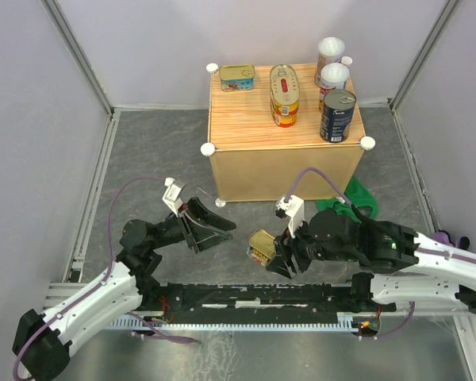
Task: Place and organize the canned foods onto the counter
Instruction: Pick up the canned food from the center of the board, then place the canned food on the counter.
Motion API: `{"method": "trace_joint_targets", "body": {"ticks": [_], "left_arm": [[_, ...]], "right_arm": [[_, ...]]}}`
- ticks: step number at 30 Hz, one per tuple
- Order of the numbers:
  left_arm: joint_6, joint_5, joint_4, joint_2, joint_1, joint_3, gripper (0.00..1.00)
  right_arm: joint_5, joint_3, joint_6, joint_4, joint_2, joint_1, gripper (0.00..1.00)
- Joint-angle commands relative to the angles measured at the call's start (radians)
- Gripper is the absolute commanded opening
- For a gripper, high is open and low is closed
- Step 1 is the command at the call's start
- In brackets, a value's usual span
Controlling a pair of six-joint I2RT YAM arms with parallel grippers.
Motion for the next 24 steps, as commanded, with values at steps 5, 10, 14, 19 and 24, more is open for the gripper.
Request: {"method": "trace_joint_targets", "body": {"ticks": [5,10,14,19,24], "left_arm": [[0.13,0.15,-0.005,0.027,-0.04,0.136,0.74],[0.21,0.167,-0.097,0.046,-0.063,0.187,0.75],[0.247,0.17,-0.129,0.055,-0.067,0.203,0.75],[0.261,0.203,-0.13,0.083,-0.071,0.227,0.76],[0.27,0.241,-0.13,0.113,-0.076,0.258,0.75]], "right_arm": [[-0.09,0.121,0.042,0.037,-0.017,-0.009,0.26],[-0.135,0.175,0.046,0.042,0.022,-0.009,0.26],[-0.168,0.213,0.051,0.04,0.048,-0.009,0.25],[-0.203,0.239,0.057,0.048,0.069,-0.009,0.25],[-0.223,0.264,0.045,0.045,0.108,-0.01,0.24]]}}
